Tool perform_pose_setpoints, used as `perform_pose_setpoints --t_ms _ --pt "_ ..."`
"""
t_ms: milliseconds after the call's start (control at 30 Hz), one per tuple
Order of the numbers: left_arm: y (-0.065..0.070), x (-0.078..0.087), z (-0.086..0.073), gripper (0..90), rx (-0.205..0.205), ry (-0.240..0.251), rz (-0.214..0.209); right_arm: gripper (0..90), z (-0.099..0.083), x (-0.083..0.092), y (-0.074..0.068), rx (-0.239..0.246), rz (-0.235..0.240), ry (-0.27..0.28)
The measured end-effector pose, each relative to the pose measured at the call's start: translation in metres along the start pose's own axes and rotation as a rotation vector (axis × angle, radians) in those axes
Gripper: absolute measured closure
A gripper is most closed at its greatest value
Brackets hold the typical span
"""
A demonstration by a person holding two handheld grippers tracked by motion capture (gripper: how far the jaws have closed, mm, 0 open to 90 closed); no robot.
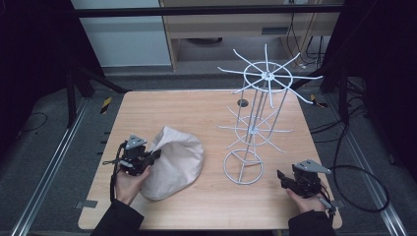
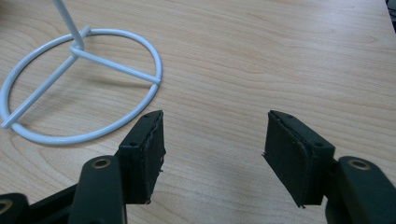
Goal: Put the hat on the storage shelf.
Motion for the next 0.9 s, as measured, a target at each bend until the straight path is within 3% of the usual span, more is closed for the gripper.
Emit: perform_pose_setpoints --t_ms 200,567,900 --pt "0.006 0.013 0.006 88.6 -0.023 0.067 -0.015 37.8 0.001 0.000 0.001 0.000 0.000 0.009" --pt "0.012 0.024 0.011 88.7 -0.039 0.130 -0.034 37.4 0.001 0.000 0.001 0.014 -0.010 0.026" --pt "0.018 0.051 0.022 88.7 -0.038 0.268 -0.068 36.7 0.000 0.000 0.001 0.010 -0.012 0.032"
Point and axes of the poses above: each handheld gripper's, and its own axes: x roughly backward along the jaws, z roughly out of its top, y roughly to its right, the point moved 3 cm from there along -x, roughly forward along the jaws, and after that the axes turned 3 degrees about -z, right-handed, at the moved point
